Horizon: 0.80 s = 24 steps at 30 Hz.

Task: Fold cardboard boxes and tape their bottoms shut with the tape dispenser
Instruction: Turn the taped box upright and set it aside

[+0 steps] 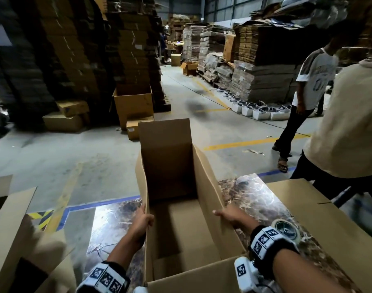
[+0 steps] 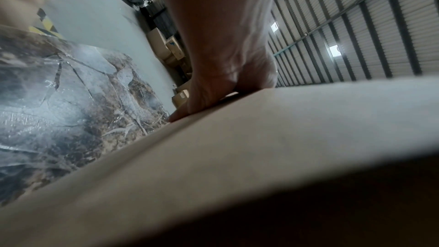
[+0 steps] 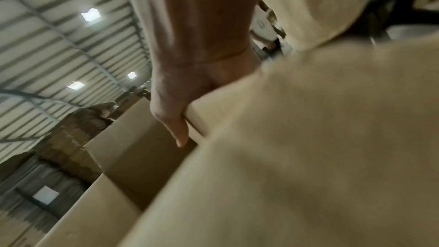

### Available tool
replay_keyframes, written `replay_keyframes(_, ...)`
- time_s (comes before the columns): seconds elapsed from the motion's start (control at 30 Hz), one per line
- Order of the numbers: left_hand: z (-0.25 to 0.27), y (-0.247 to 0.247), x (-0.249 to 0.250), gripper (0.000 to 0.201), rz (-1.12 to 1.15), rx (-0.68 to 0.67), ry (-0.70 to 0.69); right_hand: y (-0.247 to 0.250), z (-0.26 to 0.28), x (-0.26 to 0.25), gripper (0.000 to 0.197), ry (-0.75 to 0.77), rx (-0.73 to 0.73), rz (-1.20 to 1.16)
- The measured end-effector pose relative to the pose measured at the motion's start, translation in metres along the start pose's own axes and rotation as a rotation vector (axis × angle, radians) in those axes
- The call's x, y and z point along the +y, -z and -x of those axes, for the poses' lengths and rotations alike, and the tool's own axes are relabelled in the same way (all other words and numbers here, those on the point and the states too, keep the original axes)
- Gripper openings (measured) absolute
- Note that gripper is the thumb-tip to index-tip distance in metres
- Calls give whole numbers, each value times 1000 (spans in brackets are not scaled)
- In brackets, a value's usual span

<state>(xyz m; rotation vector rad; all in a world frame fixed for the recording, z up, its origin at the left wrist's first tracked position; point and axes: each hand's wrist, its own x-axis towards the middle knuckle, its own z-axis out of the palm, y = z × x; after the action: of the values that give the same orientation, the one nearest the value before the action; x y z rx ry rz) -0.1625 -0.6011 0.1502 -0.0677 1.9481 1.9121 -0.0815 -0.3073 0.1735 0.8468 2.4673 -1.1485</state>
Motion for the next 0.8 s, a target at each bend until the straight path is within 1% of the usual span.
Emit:
replay_keyframes(0.03, 2, -2, 1, 61, 8, -16, -4, -5, -1, -4, 43, -18, -48, -45)
replay_keyframes(0.1, 6, -2, 2, 60, 9, -28, 5, -9, -1, -12, 14, 17, -111, -31)
replay_keyframes(0.13, 8, -1, 5, 63, 13, -30, 17, -9, -4, -12, 8, 32, -126, -4)
replay_keyframes(0.17, 10, 0, 7, 69, -4, -26, 24, -6, -3, -11, 9, 37, -125, 13)
replay_keyframes(0.2, 11, 3, 7, 75, -34, -14, 28, -3, -4, -8, 12, 44, -120, 11)
replay_keyframes(0.27, 10, 10, 9, 86, -128, -14, 40, 11, -1, -2, 25, 101, -107, 46)
replay_keyframes(0.33, 8, 19, 10, 91, -275, -43, 74, 28, 5, -2, 36, 168, -156, 188)
replay_keyframes(0.43, -1, 35, 16, 101, -501, -57, 146, 49, 5, -13, 52, 148, -287, 479)
replay_keyframes(0.47, -7, 39, 21, 102, -593, -50, 170, 56, 1, -21, 61, 130, -312, 569)
replay_keyframes(0.5, -11, 42, 28, 103, -707, -28, 172, 64, -5, -28, 75, 127, -318, 641)
replay_keyframes(0.53, -16, 46, 38, 102, -826, 9, 139, 73, -12, -37, 86, 134, -308, 694)
replay_keyframes(0.57, -22, 48, 52, 101, -919, 56, 76, 82, -21, -48, 88, 154, -262, 724)
replay_keyframes(0.6, -29, 50, 66, 98, -992, 105, 3, 91, -26, -62, 80, 185, -165, 754)
replay_keyframes(0.63, -38, 51, 81, 94, -1065, 149, -80, 100, -35, -78, 75, 234, -35, 776)
replay_keyframes(0.67, -46, 50, 96, 89, -1148, 183, -177, 107, -44, -93, 77, 291, 90, 783)
replay_keyframes(0.7, -56, 47, 110, 85, -1224, 205, -280, 112, -53, -111, 79, 345, 177, 758)
replay_keyframes(0.73, -70, 43, 124, 82, -1281, 221, -376, 115, -66, -131, 78, 409, 228, 722)
replay_keyframes(0.8, -101, 32, 146, 77, -1384, 204, -490, 113, -96, -163, 76, 541, 243, 679)
